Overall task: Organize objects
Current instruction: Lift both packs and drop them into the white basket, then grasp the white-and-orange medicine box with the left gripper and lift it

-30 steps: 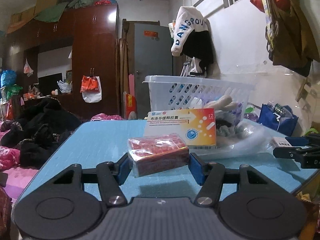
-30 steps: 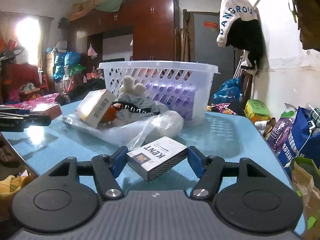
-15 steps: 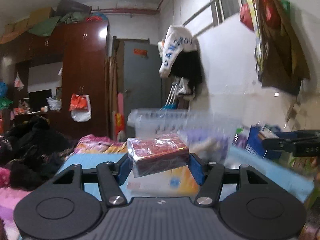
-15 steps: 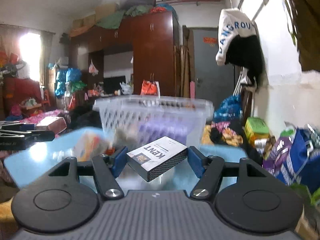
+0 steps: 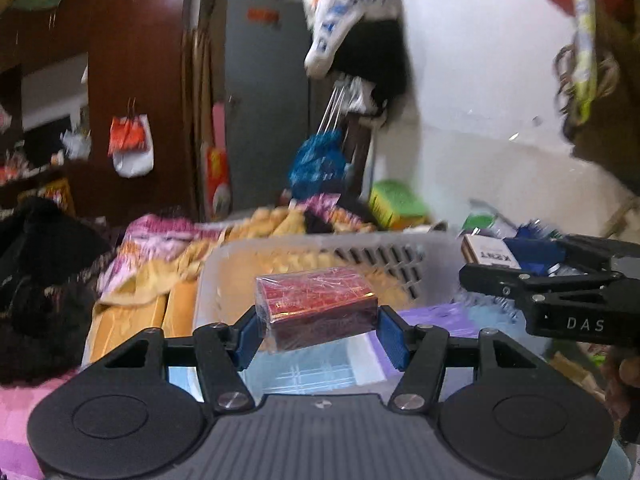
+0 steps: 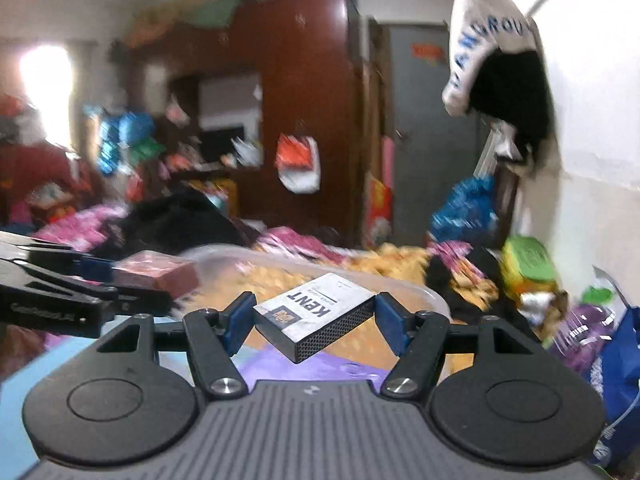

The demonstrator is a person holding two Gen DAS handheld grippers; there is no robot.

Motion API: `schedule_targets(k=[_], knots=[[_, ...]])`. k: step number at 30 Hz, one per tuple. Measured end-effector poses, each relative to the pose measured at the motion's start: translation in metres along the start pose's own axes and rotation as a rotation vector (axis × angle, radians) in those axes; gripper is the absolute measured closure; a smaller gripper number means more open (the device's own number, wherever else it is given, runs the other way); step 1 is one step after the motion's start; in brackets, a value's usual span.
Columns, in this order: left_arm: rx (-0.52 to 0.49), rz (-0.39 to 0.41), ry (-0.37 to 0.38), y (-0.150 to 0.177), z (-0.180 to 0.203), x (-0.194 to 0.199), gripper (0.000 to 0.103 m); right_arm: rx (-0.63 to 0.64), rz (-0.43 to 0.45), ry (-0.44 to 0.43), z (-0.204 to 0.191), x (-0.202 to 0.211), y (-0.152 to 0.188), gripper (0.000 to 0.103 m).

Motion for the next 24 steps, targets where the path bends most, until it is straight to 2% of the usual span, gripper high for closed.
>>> schedule_targets(k=[2, 6, 9, 10, 11, 12, 13, 14, 16, 21, 24], knots=[[0.015, -0.01, -0.006, 0.002, -0.005, -0.009, 0.039, -0.034, -0.022, -0.005, 0.008, -0.012, 0.007, 0.035], [0.014, -0.009, 0.004, 0.001, -0.007, -0.012, 0.039, -0.052, -0.021, -0.04, 0.011, -0.011, 0.015, 0.035], [0.031, 0.006, 0.037, -0.001, -0.008, -0.011, 0.038, -0.037, -0.015, -0.015, 0.008, -0.005, 0.014, 0.033], [0.03, 0.022, 0.048, 0.0, -0.007, -0.009, 0.029, -0.033, -0.015, -0.006, 0.006, -0.003, 0.014, 0.032], [0.022, 0.04, 0.06, 0.002, -0.007, -0.006, 0.01, -0.035, -0.007, -0.004, 0.005, 0.0, 0.012, 0.019], [0.008, 0.056, 0.064, 0.004, -0.005, -0.003, 0.003, -0.043, 0.017, 0.004, 0.005, 0.004, 0.01, 0.005], [-0.007, 0.075, 0.055, 0.007, -0.004, 0.002, 0.0, -0.053, 0.054, 0.014, 0.005, 0.011, 0.009, 0.0], [-0.022, 0.101, 0.044, 0.009, -0.003, 0.009, 0.0, -0.062, 0.091, 0.011, 0.005, 0.02, 0.009, 0.0], [-0.04, 0.123, 0.046, 0.013, -0.001, 0.018, 0.0, -0.07, 0.11, -0.002, 0.004, 0.03, 0.01, 0.0], [-0.086, 0.167, -0.014, 0.031, -0.002, 0.053, 0.0, -0.045, 0.087, 0.028, -0.002, 0.054, 0.025, 0.0], [-0.078, 0.205, 0.01, 0.056, -0.004, 0.084, 0.0, -0.114, 0.075, -0.012, -0.006, 0.072, 0.046, 0.0]])
Point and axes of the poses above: each gripper's, at about its wrist camera, not at the fingertips, and x roughly against the way its jaws point, z to its right, y to its underside, the point moved 5 cm from there along -x, roughly the way its jaws point, and after that the axes turned 4 degrees about -z, right-handed, at the moved point
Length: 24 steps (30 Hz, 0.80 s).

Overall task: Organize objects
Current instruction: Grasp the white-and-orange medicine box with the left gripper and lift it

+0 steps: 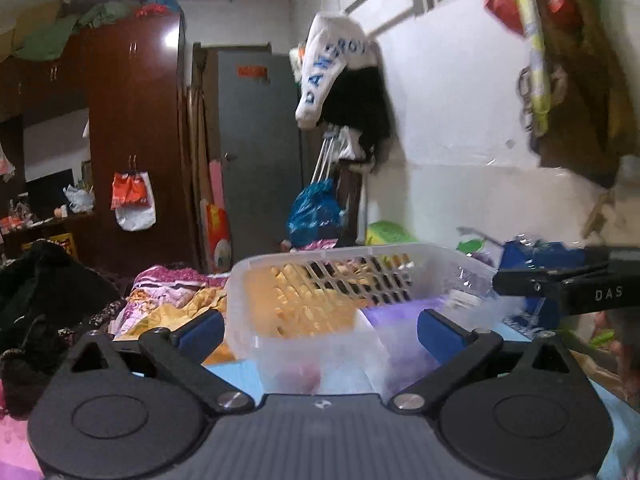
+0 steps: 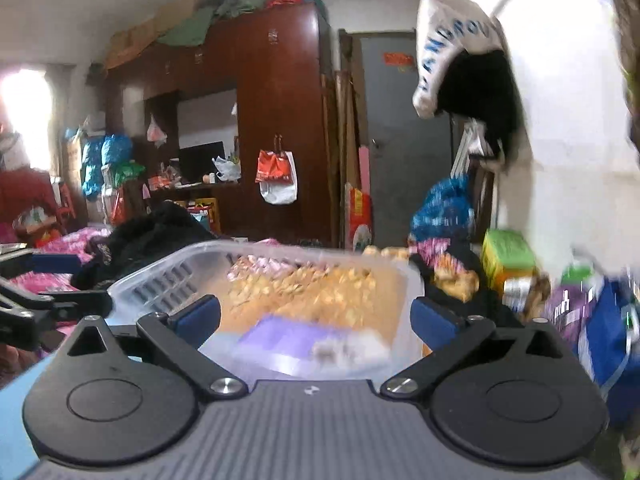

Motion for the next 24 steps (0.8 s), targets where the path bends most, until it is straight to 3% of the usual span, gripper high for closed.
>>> schedule_targets(k=[2, 6, 12, 15, 21, 24], knots=[[-0.001, -0.003, 0.029, 0.021, 0.002, 0.018, 0.0, -0.01, -0.008, -0.062, -0.009, 0.013, 0.022, 0.0], [-0.025, -0.041, 0.002, 0.054, -0.003, 0.026, 0.0, 0.047, -0.046, -0.065, -0.034, 0.015, 0.06, 0.0], [0.054, -0.105, -0.033, 0.07, -0.043, 0.007, 0.002, 0.031, -0.08, -0.136, -0.058, -0.003, 0.078, 0.001], [0.115, -0.118, 0.0, 0.075, -0.064, -0.001, 0.004, 0.048, -0.105, -0.137, -0.073, -0.013, 0.086, 0.012], [0.12, -0.221, 0.104, 0.08, -0.076, -0.032, 0.01, 0.065, -0.129, -0.161, -0.09, -0.021, 0.094, 0.019], [0.152, -0.252, 0.122, 0.086, -0.083, -0.043, 0.019, 0.08, -0.142, -0.167, -0.096, -0.023, 0.095, 0.027]])
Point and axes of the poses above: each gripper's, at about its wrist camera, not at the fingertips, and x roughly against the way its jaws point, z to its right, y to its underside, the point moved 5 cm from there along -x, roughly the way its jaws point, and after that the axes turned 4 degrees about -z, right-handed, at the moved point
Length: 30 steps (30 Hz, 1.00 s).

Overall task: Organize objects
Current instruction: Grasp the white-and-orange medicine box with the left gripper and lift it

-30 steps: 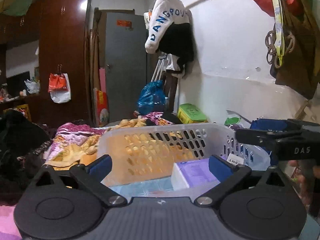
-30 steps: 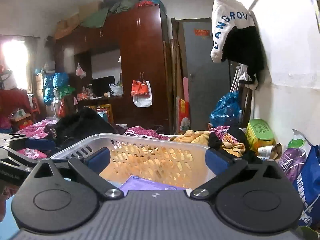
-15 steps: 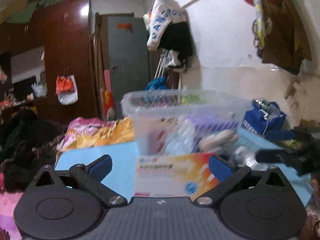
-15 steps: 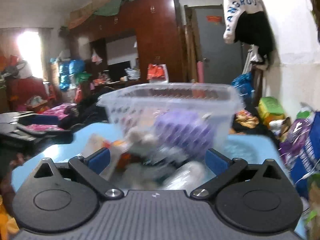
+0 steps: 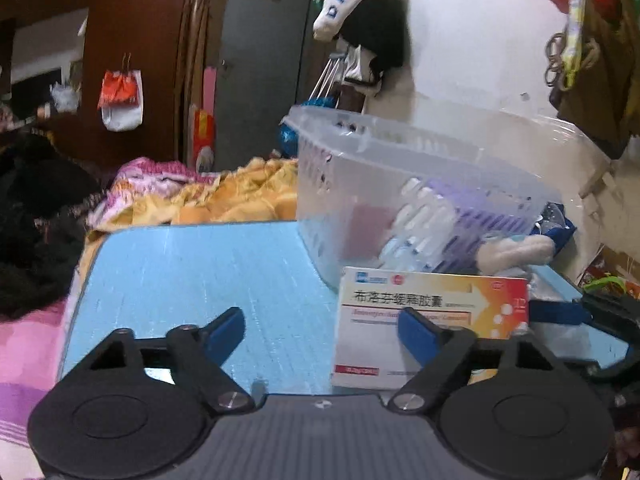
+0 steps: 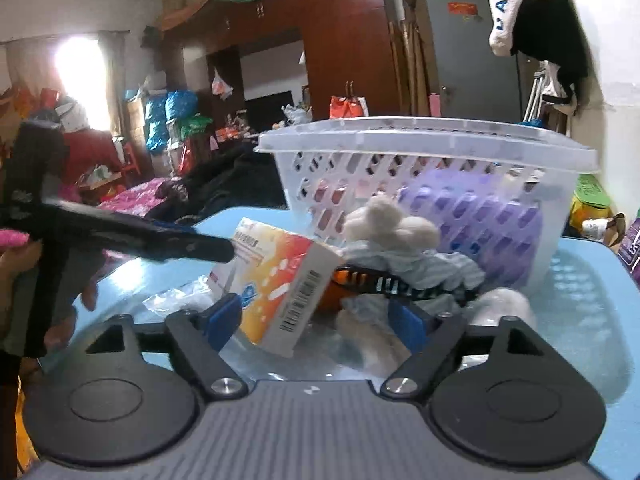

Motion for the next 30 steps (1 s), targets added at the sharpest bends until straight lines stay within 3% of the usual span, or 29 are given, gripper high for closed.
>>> schedule_targets(k=[2, 5, 10, 14, 20, 30], knots=[[0.048, -0.016, 0.071, -0.002, -0.008, -0.005, 0.031, 0.007, -0.007, 0.002, -0.003, -0.002, 0.002, 0.032], [0.073, -0.026, 0.12, -0.001, -0.012, -0.008, 0.036, 0.006, -0.017, -0.007, -0.004, -0.004, 0.002, 0.041], [0.051, -0.027, 0.155, 0.0, -0.006, -0.01, 0.036, -0.004, -0.03, -0.023, -0.003, -0.007, 0.001, 0.041], [0.06, -0.043, 0.183, -0.003, -0.006, -0.015, 0.036, -0.015, -0.039, -0.064, -0.004, -0.009, 0.0, 0.061], [0.039, -0.064, 0.266, -0.001, 0.003, -0.017, 0.041, -0.001, -0.03, -0.069, -0.002, -0.002, 0.003, 0.065], [-0.04, -0.054, 0.26, 0.001, 0.019, -0.015, 0.053, -0.007, -0.03, -0.056, 0.013, 0.009, 0.003, 0.067]])
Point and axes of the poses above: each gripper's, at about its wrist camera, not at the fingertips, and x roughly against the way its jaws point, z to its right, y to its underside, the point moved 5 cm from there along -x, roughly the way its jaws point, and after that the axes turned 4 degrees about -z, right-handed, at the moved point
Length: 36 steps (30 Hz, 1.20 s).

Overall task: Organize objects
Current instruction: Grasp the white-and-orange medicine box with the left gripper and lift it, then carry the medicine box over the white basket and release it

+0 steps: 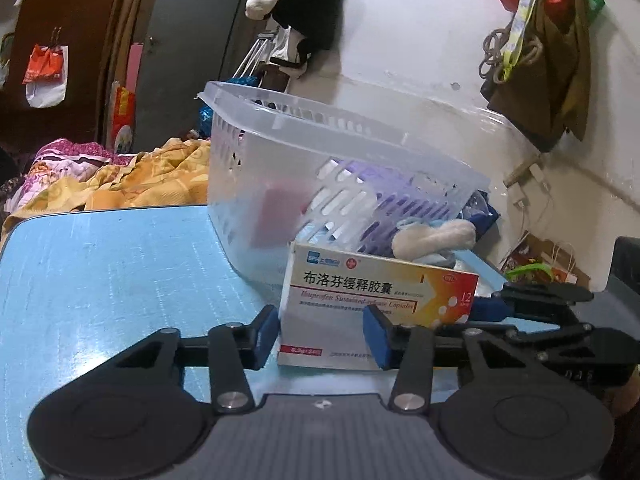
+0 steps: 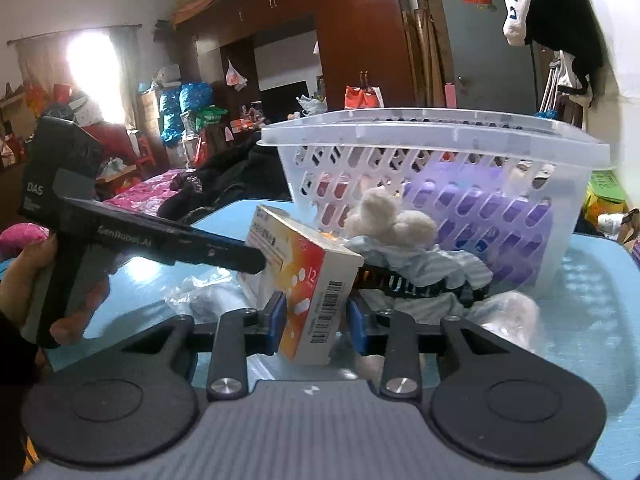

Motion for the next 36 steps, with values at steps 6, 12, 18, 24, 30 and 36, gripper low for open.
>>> schedule_targets(k=[6, 12, 18, 24, 30, 36], knots=[[-0.005, 0.034, 0.001, -0.009, -0.008, 0.005, 0.051, 0.015, -0.015, -0.004, 0.0, -0.001, 0.0, 0.067], [-0.052, -0.033, 0.031, -0.016, -0.017, -0.009, 0.024, 0.017, -0.021, -0.006, 0.001, -0.002, -0.001, 0.066], [-0.086, -0.043, 0.122, -0.018, -0.009, -0.017, 0.026, 0.038, -0.027, -0.003, -0.001, -0.005, -0.002, 0.062], [-0.139, -0.055, 0.14, -0.012, 0.009, -0.016, 0.04, 0.082, 0.007, 0.012, 0.002, 0.005, -0.001, 0.064], [-0.138, -0.009, 0.152, -0.006, 0.02, 0.001, 0.052, 0.064, 0.019, -0.044, 0.015, 0.02, -0.001, 0.065], [-0.144, -0.005, 0.133, 0.0, 0.04, 0.0, 0.053, 0.077, 0.048, -0.029, 0.017, 0.033, -0.004, 0.065]])
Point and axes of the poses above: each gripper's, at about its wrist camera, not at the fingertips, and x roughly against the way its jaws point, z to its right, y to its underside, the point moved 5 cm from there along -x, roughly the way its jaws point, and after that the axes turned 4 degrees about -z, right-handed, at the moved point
